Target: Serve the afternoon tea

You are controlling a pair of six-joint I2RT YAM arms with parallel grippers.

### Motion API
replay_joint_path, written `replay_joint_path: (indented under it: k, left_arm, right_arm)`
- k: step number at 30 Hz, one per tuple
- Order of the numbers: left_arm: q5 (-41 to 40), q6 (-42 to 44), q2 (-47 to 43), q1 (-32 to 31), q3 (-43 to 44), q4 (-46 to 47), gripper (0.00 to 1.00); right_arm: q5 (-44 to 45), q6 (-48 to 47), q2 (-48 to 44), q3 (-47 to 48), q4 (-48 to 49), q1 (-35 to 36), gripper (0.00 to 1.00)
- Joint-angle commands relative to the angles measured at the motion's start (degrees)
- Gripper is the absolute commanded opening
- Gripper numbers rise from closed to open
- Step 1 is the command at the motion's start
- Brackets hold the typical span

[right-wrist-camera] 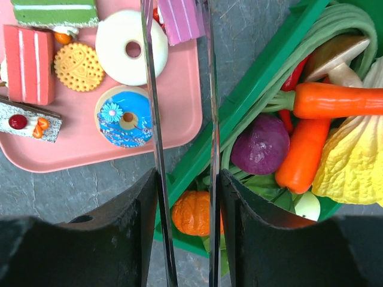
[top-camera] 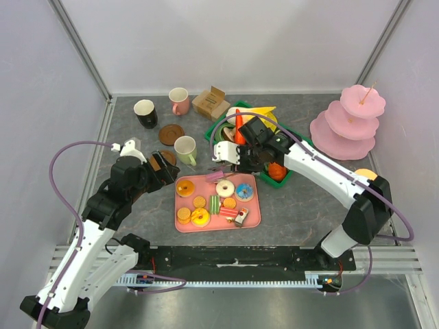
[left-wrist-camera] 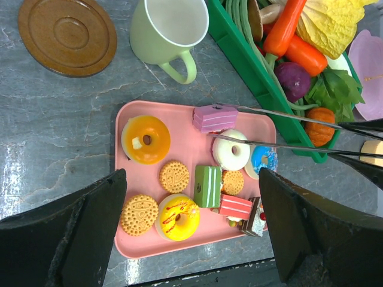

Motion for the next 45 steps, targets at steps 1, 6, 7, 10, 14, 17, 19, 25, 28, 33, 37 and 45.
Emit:
replay_joint_path:
  k: [1,6,7,10,14,17,19,25,28,33,37,45]
  left_arm:
    - [-1.0,1.4,0.0,0.2,1.2,-0.1,0.96]
    - [-0.9,1.3,0.3,0.2,1.2,-0.1,0.96]
    - [-0.9,1.3,0.4,0.1,1.1,-0.1,0.97]
    - [-0.9,1.3,0.4,0.1,1.1,-0.1,0.97]
    - [-1.0,1.3,0.4,0.1,1.1,-0.1,0.96]
    - [-0.9,1.2,0.4,0.1,1.2,-0.1,0.97]
    - [-0.9,1.2,0.4,0.1,1.2,-0.1,0.96]
    - [-0.8,1.0,-0.1,0.2,1.2,-0.1,0.96]
    - [-0.7,0.9,-0.3,0.2,1.3,-0.1,0.97]
    - [-0.3,0.7,-0.4,0.1,1.3,-0.1,0.96]
    - [0.5,0.2,-0.7,0.2,0.8,1.3,0.97]
    - [4.3,0.1,1.2,0.1,-0.1,6.3,0.97]
  right_arm:
    - [1.8,-4.2,1.7,3.9,-2.7,0.2,0.5]
    - [1.1,-4.2,2.6,4.6,-2.4,0.2,0.43]
    - [1.0,-4.2,2.8,4.6,-2.3,0.2,0.43]
    - [1.0,-3.8,2.5,4.7,-1.7,0.2,0.41]
    - [1.2,-3.5,2.1,4.8,-1.3,0.2,0.29]
    - [1.7,-2.9,1.6,4.7,-0.6,0.2,0.19]
    - [1.3,-2.6,0.7,4.5,0.0,0.2,0.13]
    - [-0.5,-0.1,-4.1,1.3,5.7,0.2,0.01]
    - [-3.5,1.4,-8.0,-0.9,8.6,0.2,0.0]
    - [-2.0,10.2,-12.7,-4.4,13.7,0.2,0.0]
    - [13.6,27.0,-16.7,-7.9,19.6,0.2,0.0]
    - [43.8,55.6,-26.7,-13.7,16.2,-3.1,0.0]
